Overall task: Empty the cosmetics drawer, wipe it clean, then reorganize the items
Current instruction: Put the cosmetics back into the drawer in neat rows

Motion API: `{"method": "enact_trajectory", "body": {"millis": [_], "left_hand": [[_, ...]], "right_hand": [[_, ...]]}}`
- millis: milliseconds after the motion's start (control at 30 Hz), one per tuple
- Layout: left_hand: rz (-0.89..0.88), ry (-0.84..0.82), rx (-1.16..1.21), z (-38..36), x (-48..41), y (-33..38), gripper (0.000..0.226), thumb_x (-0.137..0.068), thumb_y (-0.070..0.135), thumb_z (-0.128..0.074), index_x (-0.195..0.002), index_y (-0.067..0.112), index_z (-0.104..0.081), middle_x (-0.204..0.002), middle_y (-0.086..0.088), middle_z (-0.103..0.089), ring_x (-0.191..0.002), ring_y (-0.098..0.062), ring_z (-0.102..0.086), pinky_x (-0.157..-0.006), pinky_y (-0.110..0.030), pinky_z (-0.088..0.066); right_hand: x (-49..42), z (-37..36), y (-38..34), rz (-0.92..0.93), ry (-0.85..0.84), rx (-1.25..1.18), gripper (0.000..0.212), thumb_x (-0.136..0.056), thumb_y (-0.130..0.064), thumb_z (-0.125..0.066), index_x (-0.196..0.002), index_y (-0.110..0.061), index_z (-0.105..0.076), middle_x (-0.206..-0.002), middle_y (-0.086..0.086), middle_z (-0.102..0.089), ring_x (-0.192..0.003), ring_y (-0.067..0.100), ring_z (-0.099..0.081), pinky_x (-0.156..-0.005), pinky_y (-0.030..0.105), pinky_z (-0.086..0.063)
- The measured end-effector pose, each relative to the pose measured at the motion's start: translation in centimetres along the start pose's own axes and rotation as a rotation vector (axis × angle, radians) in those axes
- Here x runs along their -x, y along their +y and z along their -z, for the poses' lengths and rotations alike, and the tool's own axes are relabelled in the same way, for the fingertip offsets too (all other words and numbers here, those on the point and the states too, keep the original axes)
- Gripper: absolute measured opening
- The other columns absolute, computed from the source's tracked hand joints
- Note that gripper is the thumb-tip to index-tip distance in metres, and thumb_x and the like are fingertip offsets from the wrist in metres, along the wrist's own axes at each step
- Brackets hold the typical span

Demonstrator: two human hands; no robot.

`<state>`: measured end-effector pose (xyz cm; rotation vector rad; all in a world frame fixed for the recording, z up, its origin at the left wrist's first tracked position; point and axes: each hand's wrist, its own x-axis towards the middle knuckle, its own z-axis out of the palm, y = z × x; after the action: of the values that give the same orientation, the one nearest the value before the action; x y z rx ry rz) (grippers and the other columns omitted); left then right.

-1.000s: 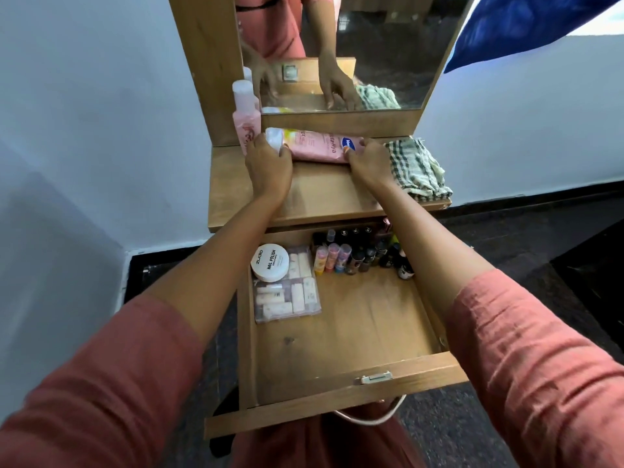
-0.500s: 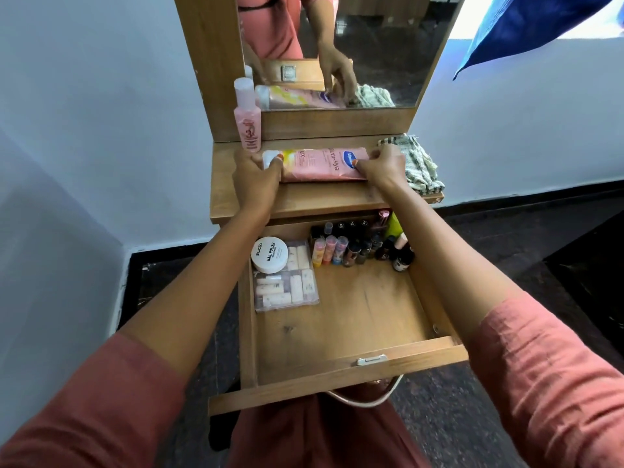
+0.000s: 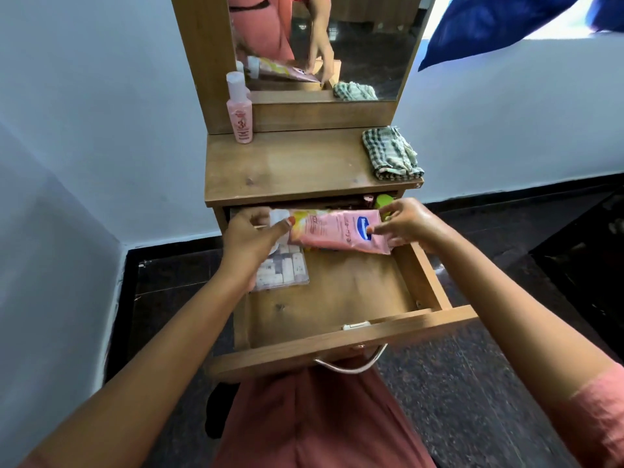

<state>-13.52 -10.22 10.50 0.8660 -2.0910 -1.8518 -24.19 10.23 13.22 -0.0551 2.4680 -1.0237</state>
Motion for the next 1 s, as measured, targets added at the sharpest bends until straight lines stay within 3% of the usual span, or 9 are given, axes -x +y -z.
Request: {"method": "enact_trajectory", "body": {"millis": [67,133,333,400,500,600,733,900,1000], "left_hand": [[0.048,-0.060,-0.020,-0.6,1.1,-1.0,0.041,-0.078,0.017,-0.071,-0.116,0.008,-0.058,-0.115,-0.009,-0.060,-0.106,-0.021,-0.059,-0.080,-0.032,-0.054],[0.084,-0.114,-0.033,-1.3,2.0,-2.0,0.045,-0.077,0.014,-0.072,-0.118,0.006,-0.056,-0.115,-0.009,-0.058,-0.106,-0.021,-0.057,-0.078,-0.030,-0.052],[0.200,-0.310,-0.142,-2.9,3.3,-4.4,0.051,-0.072,0.009,-0.075,-0.119,0.006,-0.055,-0.107,-0.005,-0.059,-0.100,-0.021,-0.056,-0.094,-0.037,-0.049],[0.217,-0.341,-0.180,-3.4,3.3,-4.9,0.049,-0.071,0.008,-0.075,-0.117,0.005,-0.056,-0.104,-0.007,-0.060,-0.095,-0.019,-0.056,-0.089,-0.034,-0.049],[0.233,-0.379,-0.193,-3.8,3.2,-5.9,0.047,-0.070,0.005,-0.077,-0.112,0.000,-0.059,-0.099,-0.010,-0.063,-0.089,-0.018,-0.057,-0.077,-0.030,-0.050],[0.240,-0.416,-0.217,-4.2,3.0,-6.7,0.049,-0.068,0.004,-0.078,-0.112,-0.001,-0.059,-0.099,-0.010,-0.063,-0.089,-0.018,-0.059,-0.072,-0.027,-0.052],[0.253,-0.433,-0.312,-4.5,2.7,-7.0,0.054,-0.067,0.004,-0.079,-0.115,0.001,-0.056,-0.113,-0.014,-0.061,-0.104,-0.025,-0.060,-0.091,-0.040,-0.053],[0.178,-0.478,-0.466,-5.0,3.1,-7.1,0.055,-0.066,0.008,-0.079,-0.115,0.002,-0.055,-0.112,-0.012,-0.061,-0.095,-0.020,-0.057,-0.069,-0.023,-0.051],[0.197,-0.486,-0.456,-4.9,3.1,-7.0,0.053,-0.067,0.009,-0.079,-0.113,0.002,-0.054,-0.111,-0.012,-0.060,-0.100,-0.023,-0.059,-0.074,-0.030,-0.054]], "right_hand": [[0.6,0.1,1.7,-0.022,-0.053,0.012,0.056,-0.074,-0.008,-0.073,-0.125,-0.008,-0.050,-0.085,0.003,-0.057,-0.068,0.015,-0.059,-0.046,0.020,-0.053],[1.0,0.1,3.0,-0.046,-0.112,0.091,0.055,-0.075,-0.007,-0.072,-0.124,-0.011,-0.049,-0.080,0.002,-0.056,-0.065,0.013,-0.060,-0.047,0.021,-0.055],[1.9,-0.9,5.2,-0.023,-0.116,0.450,0.039,-0.079,-0.011,-0.069,-0.115,-0.006,-0.056,-0.119,0.013,-0.059,-0.096,0.023,-0.062,-0.057,0.021,-0.049],[1.8,-1.5,5.3,-0.032,-0.123,0.581,0.031,-0.079,-0.014,-0.070,-0.107,-0.003,-0.062,-0.117,0.012,-0.061,-0.097,0.021,-0.062,-0.059,0.019,-0.047],[1.6,-2.1,6.2,-0.061,-0.151,0.710,0.034,-0.079,-0.018,-0.070,-0.108,-0.002,-0.063,-0.112,0.012,-0.063,-0.091,0.021,-0.060,-0.077,0.029,-0.052],[1.3,-2.2,6.8,-0.026,-0.172,0.783,0.031,-0.086,-0.018,-0.060,-0.111,0.001,-0.061,-0.114,0.015,-0.064,-0.104,0.025,-0.061,-0.088,0.030,-0.049],[0.7,-2.8,6.8,0.031,-0.190,0.878,0.033,-0.083,-0.014,-0.065,-0.111,0.003,-0.060,-0.115,0.016,-0.063,-0.106,0.028,-0.061,-0.087,0.033,-0.052],[1.4,-3.1,6.7,0.087,-0.110,1.079,0.032,-0.084,-0.015,-0.063,-0.114,-0.006,-0.058,-0.119,0.013,-0.061,-0.109,0.031,-0.059,-0.085,0.036,-0.048],[1.3,-3.4,6.4,0.154,-0.070,1.209,0.026,-0.090,-0.015,-0.053,-0.115,-0.009,-0.056,-0.121,0.008,-0.061,-0.112,0.027,-0.059,-0.088,0.034,-0.046]]}}
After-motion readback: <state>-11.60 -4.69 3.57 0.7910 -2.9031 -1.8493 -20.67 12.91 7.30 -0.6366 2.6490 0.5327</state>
